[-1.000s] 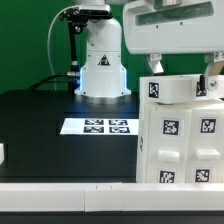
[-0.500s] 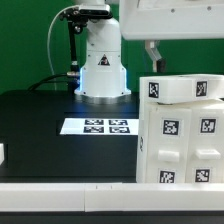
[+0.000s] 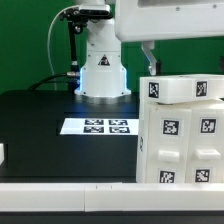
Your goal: Assemble cabinet
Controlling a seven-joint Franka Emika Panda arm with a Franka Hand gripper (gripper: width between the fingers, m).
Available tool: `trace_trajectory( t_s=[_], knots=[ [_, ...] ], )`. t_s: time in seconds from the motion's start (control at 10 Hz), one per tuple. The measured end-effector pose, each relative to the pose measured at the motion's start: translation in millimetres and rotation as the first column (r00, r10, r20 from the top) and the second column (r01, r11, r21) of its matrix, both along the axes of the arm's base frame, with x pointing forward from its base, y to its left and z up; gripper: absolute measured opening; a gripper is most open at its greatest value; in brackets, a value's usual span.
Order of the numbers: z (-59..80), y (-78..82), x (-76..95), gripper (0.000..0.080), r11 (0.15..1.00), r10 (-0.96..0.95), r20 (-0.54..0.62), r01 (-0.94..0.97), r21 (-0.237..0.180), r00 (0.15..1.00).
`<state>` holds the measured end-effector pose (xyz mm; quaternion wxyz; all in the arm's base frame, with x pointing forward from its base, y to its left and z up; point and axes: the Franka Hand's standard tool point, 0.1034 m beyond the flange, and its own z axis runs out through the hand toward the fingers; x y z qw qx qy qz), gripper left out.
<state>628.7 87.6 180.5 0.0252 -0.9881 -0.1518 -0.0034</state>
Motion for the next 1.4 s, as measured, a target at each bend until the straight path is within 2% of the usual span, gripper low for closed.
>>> trace_trajectory(
  t_s=[0.3, 0.4, 0.5, 0.7, 0.8, 1.1, 1.2, 1.4],
  knots=[
    [-0.1, -2.7, 1.1, 0.0795, 0.983, 0.184, 0.023, -0.184, -0.009, 0.983],
    [0.1, -2.6, 1.2, 0.0795, 0.952, 0.307, 0.025, -0.306, -0.027, 0.951],
    [-0.8, 0.6, -0.4, 0.0795, 0.879, 0.476, 0.018, -0.475, -0.041, 0.879],
    [-2.3, 0.7, -1.5, 0.0795, 0.720, 0.693, 0.001, -0.692, -0.057, 0.721],
    [2.2, -2.4, 1.9, 0.0795, 0.689, 0.724, 0.013, -0.721, -0.069, 0.690],
    [0.7, -8.1, 2.1, 0.0795, 0.546, 0.836, -0.006, -0.834, -0.080, 0.549],
    [0.8, -9.7, 4.4, 0.0795, 0.353, 0.933, -0.039, -0.930, -0.105, 0.359],
    [-5.6, -8.0, 2.1, 0.0795, 0.099, 0.991, -0.079, -0.989, -0.108, 0.108]
  ],
)
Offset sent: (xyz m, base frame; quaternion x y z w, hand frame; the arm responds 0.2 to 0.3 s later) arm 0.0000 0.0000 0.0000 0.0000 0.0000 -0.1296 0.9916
